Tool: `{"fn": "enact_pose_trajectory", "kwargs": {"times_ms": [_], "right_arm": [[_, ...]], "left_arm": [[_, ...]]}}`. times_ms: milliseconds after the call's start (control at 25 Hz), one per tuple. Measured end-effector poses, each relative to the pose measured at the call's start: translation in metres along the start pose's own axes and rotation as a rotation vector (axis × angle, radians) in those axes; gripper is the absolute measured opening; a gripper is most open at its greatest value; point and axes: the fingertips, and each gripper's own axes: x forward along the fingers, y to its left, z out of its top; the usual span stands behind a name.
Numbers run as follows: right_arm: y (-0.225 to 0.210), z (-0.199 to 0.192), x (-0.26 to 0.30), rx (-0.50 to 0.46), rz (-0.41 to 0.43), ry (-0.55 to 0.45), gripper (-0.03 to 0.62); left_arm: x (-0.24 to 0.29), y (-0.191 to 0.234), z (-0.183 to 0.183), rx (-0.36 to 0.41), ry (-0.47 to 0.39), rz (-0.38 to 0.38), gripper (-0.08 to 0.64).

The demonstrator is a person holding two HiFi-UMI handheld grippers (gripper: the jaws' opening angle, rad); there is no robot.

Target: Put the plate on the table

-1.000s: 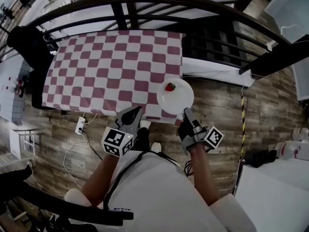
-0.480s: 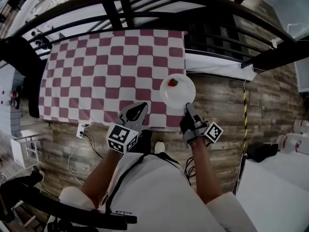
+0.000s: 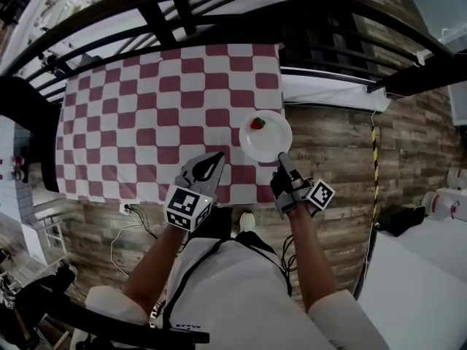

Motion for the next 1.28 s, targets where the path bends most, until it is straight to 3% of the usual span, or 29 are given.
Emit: {"fn": "enact_pose_trajectory", "kwargs": {"times_ms": [480,1280], "right_arm": [[-0.049,0.011,0.031,-0.006,-0.061,0.002,0.020],[-0.083,0.024,0.068,0.009,-0.118,-0.003,0.020]], "left_arm": [[0.041,0.023,-0.008,0.002,0.047,-0.038,0.005],[0.062,0.039,-0.015,-0.007,0.084,-0.088,0.005]]}}
